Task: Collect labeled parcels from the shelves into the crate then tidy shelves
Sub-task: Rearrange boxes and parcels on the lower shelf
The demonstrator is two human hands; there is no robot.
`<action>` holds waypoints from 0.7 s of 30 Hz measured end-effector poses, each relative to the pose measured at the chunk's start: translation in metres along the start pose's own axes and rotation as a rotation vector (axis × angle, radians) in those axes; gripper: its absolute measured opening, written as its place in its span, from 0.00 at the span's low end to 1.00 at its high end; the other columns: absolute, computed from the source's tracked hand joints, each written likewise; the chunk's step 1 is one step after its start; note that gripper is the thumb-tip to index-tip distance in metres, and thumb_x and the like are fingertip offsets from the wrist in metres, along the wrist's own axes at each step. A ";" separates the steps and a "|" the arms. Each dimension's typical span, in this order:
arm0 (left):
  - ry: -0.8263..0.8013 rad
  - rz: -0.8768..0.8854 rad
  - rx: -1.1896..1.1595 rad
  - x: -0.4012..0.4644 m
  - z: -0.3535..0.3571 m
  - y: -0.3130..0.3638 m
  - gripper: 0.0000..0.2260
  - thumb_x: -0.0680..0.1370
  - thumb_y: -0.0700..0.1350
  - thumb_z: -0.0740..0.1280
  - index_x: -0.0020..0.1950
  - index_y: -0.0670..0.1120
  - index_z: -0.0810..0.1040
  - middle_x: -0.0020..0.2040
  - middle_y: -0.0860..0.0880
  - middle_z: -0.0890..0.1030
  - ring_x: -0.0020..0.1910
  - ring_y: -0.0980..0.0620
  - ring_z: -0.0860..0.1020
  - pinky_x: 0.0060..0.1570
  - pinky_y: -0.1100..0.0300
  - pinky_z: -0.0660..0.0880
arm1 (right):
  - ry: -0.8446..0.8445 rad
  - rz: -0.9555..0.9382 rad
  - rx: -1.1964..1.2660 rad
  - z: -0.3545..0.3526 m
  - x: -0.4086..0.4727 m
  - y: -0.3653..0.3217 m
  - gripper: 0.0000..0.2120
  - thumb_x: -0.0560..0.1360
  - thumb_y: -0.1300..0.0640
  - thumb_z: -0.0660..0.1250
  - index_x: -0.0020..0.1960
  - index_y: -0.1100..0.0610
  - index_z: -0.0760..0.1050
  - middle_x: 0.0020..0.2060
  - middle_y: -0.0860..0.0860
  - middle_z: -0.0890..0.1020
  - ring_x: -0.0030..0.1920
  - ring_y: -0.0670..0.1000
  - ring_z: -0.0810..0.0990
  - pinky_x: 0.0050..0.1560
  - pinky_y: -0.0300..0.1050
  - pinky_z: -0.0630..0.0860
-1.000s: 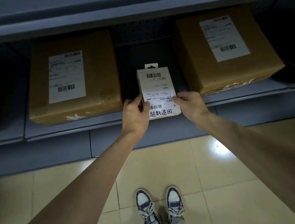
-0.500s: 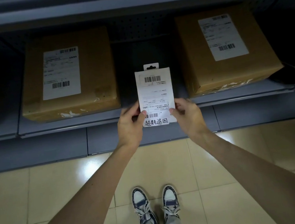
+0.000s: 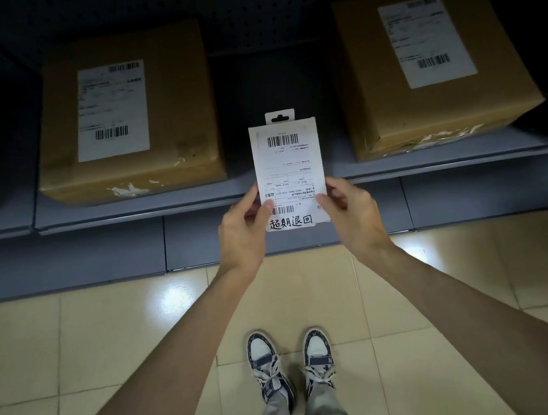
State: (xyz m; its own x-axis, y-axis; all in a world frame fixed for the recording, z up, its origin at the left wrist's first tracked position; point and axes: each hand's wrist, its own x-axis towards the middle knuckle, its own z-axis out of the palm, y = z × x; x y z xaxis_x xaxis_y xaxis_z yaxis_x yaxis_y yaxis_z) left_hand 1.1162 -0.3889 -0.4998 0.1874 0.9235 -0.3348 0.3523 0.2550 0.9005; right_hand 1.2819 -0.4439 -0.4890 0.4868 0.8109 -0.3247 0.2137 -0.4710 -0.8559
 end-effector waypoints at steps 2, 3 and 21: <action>-0.030 -0.020 -0.068 -0.001 0.000 0.000 0.18 0.82 0.42 0.66 0.71 0.55 0.76 0.51 0.50 0.85 0.52 0.47 0.83 0.59 0.48 0.79 | -0.013 0.020 0.038 -0.001 0.001 0.000 0.12 0.79 0.61 0.66 0.63 0.56 0.77 0.47 0.49 0.83 0.43 0.42 0.80 0.45 0.27 0.73; -0.041 -0.023 -0.094 -0.001 -0.001 0.001 0.19 0.82 0.41 0.66 0.72 0.54 0.76 0.52 0.51 0.86 0.54 0.48 0.83 0.60 0.49 0.79 | -0.014 0.026 0.053 0.000 0.002 0.000 0.12 0.79 0.61 0.66 0.63 0.56 0.77 0.47 0.50 0.84 0.44 0.44 0.81 0.47 0.30 0.74; -0.058 0.057 -0.130 -0.052 -0.022 0.047 0.21 0.82 0.39 0.65 0.74 0.51 0.73 0.56 0.55 0.85 0.57 0.55 0.83 0.62 0.50 0.78 | -0.041 -0.058 0.050 -0.027 -0.044 -0.040 0.11 0.80 0.62 0.64 0.62 0.56 0.75 0.47 0.51 0.84 0.48 0.48 0.82 0.43 0.27 0.74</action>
State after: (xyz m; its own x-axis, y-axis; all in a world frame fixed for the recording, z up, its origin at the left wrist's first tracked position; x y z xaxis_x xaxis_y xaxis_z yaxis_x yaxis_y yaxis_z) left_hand 1.1026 -0.4186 -0.4344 0.2573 0.9205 -0.2940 0.2187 0.2409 0.9456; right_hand 1.2747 -0.4701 -0.4291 0.4399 0.8502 -0.2892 0.1974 -0.4057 -0.8925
